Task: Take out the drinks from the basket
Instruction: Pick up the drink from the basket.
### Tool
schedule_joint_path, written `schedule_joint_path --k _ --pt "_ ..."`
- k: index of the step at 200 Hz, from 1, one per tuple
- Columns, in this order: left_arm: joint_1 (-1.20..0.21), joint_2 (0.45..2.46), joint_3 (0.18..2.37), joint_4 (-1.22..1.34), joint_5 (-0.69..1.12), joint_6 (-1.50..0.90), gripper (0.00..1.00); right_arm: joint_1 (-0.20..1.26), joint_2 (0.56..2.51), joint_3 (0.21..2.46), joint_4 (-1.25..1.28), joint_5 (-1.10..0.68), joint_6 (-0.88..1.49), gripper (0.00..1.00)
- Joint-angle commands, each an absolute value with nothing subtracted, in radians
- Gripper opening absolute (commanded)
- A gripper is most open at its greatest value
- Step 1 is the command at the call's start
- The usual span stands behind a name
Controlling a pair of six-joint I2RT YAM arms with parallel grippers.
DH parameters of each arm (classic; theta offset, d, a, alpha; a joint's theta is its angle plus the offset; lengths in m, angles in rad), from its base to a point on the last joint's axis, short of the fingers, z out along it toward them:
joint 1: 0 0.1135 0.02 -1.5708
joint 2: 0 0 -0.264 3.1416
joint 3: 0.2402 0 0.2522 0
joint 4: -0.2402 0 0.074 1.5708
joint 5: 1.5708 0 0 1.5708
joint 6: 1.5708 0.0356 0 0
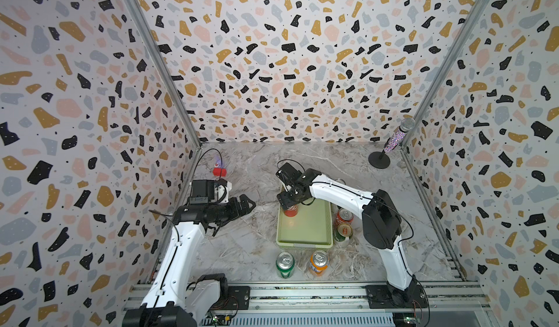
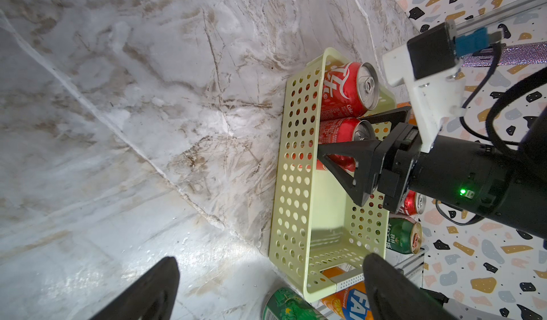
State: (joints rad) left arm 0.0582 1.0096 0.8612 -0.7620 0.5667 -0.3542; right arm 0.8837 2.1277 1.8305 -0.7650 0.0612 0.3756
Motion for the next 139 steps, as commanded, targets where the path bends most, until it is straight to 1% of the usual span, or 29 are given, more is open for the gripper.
schedule_joint_path --k 1,16,38,51,70,105,139 --pt "0.064 1.001 0.874 -0.752 0.571 -0.347 1.0 0.883 2.125 1.854 -0.78 0.091 0.379 0.75" --pt "0.064 1.003 0.874 -0.75 0.571 -0.347 1.0 0.883 2.114 1.846 -0.775 0.092 0.38 0.68" --pt "0.064 1.005 0.874 -0.751 0.571 -0.346 1.0 0.884 2.085 1.826 -0.764 0.095 0.382 0.53" --pt "0.064 1.005 0.874 -0.75 0.57 -0.347 1.0 0.884 2.065 1.821 -0.762 0.096 0.381 0.48" --pt "0.064 1.004 0.875 -0.751 0.568 -0.347 1.0 0.884 2.034 1.816 -0.763 0.098 0.376 0.44" --pt "0.064 0.991 0.874 -0.75 0.55 -0.35 1.0 0.883 1.96 1.809 -0.769 0.119 0.374 0.33" --pt "0.064 0.986 0.874 -0.751 0.545 -0.351 1.0 0.883 1.882 1.805 -0.768 0.121 0.365 0.3"
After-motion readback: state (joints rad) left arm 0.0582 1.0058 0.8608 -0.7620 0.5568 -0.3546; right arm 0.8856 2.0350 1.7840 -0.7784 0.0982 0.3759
